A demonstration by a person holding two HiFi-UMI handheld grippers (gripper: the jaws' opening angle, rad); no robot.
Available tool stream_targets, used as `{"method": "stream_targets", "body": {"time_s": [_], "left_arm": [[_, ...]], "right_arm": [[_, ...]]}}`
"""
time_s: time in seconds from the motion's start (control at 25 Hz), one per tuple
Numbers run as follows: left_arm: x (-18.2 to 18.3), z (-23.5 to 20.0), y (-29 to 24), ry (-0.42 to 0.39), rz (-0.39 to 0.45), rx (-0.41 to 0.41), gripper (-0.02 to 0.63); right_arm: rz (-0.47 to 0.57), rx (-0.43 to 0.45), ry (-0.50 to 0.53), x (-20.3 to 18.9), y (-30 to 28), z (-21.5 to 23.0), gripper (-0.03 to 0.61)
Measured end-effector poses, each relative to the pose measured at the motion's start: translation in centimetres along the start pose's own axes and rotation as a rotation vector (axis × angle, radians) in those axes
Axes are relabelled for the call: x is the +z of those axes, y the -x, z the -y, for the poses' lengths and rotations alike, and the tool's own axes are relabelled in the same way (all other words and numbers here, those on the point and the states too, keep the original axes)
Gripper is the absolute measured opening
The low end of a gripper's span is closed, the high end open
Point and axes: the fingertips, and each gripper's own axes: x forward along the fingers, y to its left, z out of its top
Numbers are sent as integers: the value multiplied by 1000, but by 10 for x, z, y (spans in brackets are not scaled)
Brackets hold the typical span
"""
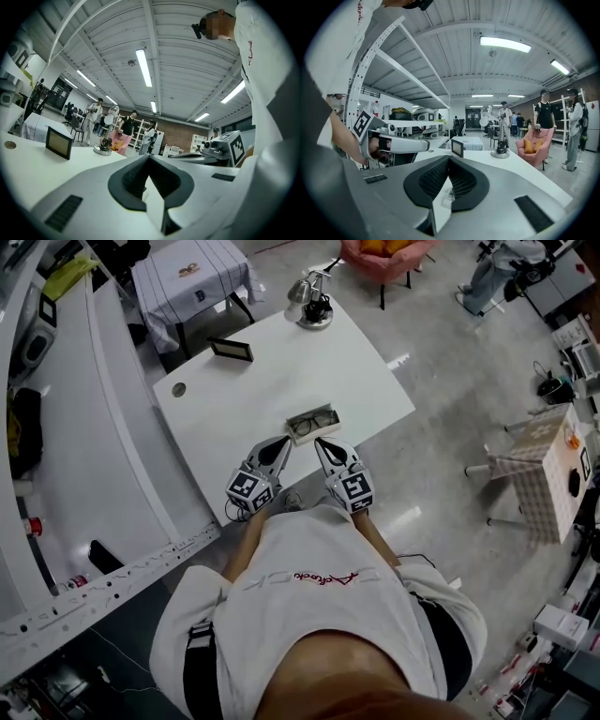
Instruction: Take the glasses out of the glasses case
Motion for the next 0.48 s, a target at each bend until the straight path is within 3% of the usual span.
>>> {"method": "stream_targets", "body": {"time_s": [0.48], "left_arm": [[-1, 16, -37, 10, -9, 23, -9]], "right_arm": [[-9, 25, -9, -2, 11, 37, -6]]}}
